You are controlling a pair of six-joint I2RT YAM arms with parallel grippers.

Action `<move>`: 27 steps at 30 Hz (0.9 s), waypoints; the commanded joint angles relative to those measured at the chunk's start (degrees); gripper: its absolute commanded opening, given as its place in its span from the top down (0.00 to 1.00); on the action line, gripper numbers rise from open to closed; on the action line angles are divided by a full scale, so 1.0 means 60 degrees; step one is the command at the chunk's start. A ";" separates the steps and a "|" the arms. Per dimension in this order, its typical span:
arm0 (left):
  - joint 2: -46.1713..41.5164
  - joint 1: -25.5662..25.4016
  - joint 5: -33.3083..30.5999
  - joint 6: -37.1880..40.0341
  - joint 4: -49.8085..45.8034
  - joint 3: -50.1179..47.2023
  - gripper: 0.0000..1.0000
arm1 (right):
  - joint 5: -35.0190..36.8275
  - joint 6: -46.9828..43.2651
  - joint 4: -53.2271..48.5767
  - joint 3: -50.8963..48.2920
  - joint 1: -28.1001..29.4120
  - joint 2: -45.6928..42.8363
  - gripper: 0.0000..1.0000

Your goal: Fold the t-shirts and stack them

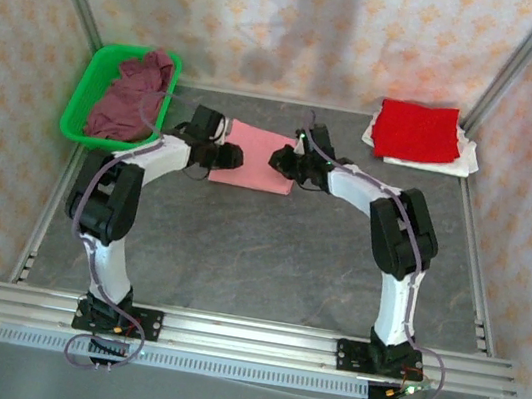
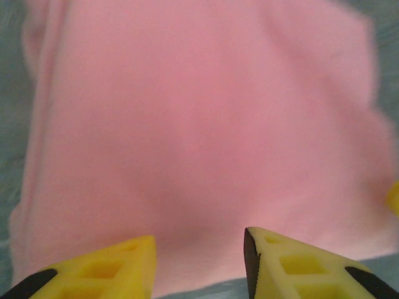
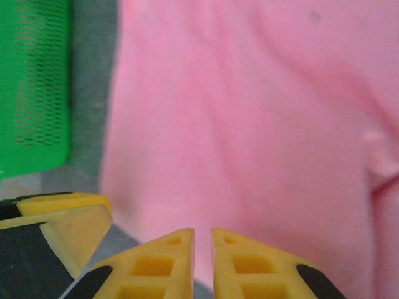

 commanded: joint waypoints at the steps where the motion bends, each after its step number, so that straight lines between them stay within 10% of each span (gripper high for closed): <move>1: -0.0004 0.0105 -0.0692 -0.0199 0.0791 -0.0920 0.59 | 0.0163 0.0042 0.0309 -0.0629 -0.0124 0.0325 0.86; 9: -0.0907 0.0107 -0.0412 -0.0669 0.1172 -0.1853 0.59 | 0.0295 0.0107 0.0392 -0.1461 -0.0138 -0.0571 0.84; 15: -0.1315 0.0114 -0.1027 -0.0322 0.0575 -0.0671 0.46 | -0.0127 0.1198 0.1156 -0.1647 -0.0776 -0.1233 0.60; 27: 0.0512 0.0035 -0.0767 0.0162 -0.0024 0.0761 0.54 | 0.1248 0.0642 -0.0596 -0.1208 -0.1607 -0.1218 0.33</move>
